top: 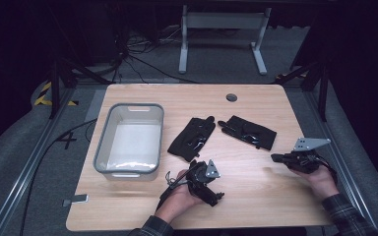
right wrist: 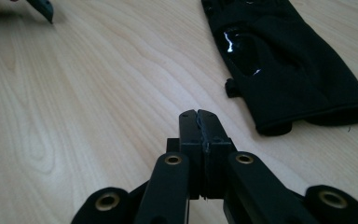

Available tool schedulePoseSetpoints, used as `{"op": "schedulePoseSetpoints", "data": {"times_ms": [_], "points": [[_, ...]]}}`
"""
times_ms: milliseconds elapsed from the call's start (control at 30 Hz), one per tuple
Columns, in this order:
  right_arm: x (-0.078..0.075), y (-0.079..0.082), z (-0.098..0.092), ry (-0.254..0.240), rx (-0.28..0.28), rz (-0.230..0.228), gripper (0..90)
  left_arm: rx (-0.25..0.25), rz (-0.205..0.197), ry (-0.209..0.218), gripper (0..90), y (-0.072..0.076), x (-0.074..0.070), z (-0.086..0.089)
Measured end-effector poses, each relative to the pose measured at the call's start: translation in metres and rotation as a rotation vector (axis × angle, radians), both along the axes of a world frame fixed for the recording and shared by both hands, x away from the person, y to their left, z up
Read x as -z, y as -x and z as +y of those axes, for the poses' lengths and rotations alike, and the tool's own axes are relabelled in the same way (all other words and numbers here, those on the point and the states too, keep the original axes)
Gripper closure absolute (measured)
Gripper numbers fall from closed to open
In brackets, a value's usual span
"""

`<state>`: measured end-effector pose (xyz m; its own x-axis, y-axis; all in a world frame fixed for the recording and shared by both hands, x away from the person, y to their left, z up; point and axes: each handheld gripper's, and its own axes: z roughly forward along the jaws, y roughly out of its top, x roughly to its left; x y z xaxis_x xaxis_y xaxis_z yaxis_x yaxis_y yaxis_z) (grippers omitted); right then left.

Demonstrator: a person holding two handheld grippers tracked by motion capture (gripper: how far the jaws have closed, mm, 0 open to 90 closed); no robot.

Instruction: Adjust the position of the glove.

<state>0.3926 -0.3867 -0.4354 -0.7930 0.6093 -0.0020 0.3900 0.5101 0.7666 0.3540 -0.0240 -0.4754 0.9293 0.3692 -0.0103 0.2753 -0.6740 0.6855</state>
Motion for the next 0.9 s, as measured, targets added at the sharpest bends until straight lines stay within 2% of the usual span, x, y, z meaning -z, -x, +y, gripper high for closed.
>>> {"op": "schedulePoseSetpoints", "data": {"times_ms": [100, 133, 433, 467, 533, 600, 900], "points": [[0.001, -0.015, 0.003, 0.006, 0.007, 0.003, 89.7, 0.0, -0.002, -0.001, 0.0, 0.0, 0.0, 0.0], [0.001, -0.015, 0.003, 0.006, 0.007, 0.003, 89.7, 0.0, -0.002, -0.001, 0.0, 0.0, 0.0, 0.0], [0.003, -0.048, 0.006, 0.014, 0.045, -0.007, 89.7, -0.001, -0.001, -0.001, 0.0, 0.0, 0.0, 0.001], [0.005, -0.056, 0.007, 0.016, 0.05, 0.002, 89.7, 0.0, -0.001, -0.001, 0.0, 0.0, 0.0, 0.001], [0.006, -0.058, 0.007, 0.026, 0.051, 0.003, 89.7, 0.0, -0.001, -0.001, 0.0, 0.0, 0.0, 0.001], [0.013, -0.065, 0.009, 0.066, 0.049, 0.021, 89.7, -0.002, -0.001, -0.002, 0.0, 0.001, 0.0, 0.001], [0.018, -0.064, 0.007, 0.085, 0.042, 0.029, 89.8, -0.007, -0.001, 0.0, 0.0, 0.002, 0.0, 0.002]]}}
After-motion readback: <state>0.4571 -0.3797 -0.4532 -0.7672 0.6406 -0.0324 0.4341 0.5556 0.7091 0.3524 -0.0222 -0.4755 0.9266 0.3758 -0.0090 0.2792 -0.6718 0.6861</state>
